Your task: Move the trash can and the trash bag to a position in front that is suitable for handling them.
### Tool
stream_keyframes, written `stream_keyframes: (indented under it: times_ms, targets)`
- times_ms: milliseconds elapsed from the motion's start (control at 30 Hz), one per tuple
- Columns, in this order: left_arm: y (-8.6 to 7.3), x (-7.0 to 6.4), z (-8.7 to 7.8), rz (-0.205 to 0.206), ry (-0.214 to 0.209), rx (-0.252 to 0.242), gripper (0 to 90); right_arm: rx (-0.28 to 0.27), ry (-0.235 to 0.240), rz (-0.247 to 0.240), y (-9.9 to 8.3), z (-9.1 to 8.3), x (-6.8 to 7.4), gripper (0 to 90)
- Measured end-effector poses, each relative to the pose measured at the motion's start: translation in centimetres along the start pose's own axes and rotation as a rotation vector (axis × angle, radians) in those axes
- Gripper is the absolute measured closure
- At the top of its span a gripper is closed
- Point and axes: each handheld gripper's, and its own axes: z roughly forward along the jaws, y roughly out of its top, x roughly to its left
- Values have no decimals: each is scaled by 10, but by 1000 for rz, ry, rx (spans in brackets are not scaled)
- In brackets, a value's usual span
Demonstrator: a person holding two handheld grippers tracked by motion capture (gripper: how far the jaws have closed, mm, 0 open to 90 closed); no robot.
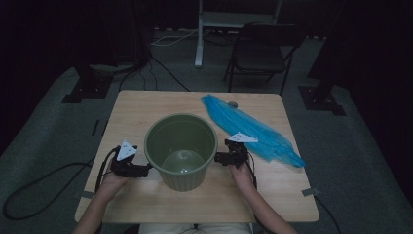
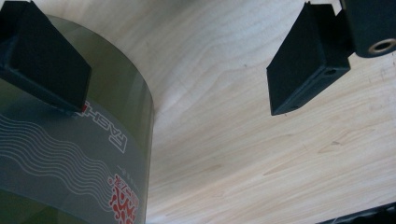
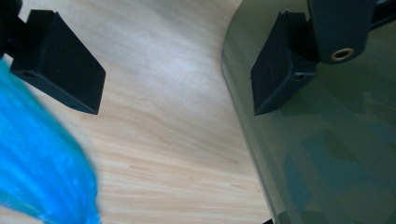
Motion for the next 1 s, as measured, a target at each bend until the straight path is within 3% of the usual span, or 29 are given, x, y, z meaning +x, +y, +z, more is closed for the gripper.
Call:
stream_keyframes:
  times_ms: [200,700,967,1000]
  targets:
    - [-6,-10,-9,1,-26,4,70,-2,21,3,-9,-10,5,171]
    - [-14,-24,-22,15,-39,-1,70,5,46,23,-20,-24,11,182]
    - [-20,-21,-18,-19,-55,-13,69,-29,53,17,-20,-20,4,122]
    - [-28,-17,-13,-52,-66,-10,69,-53,35,27,-17,-18,-4,124]
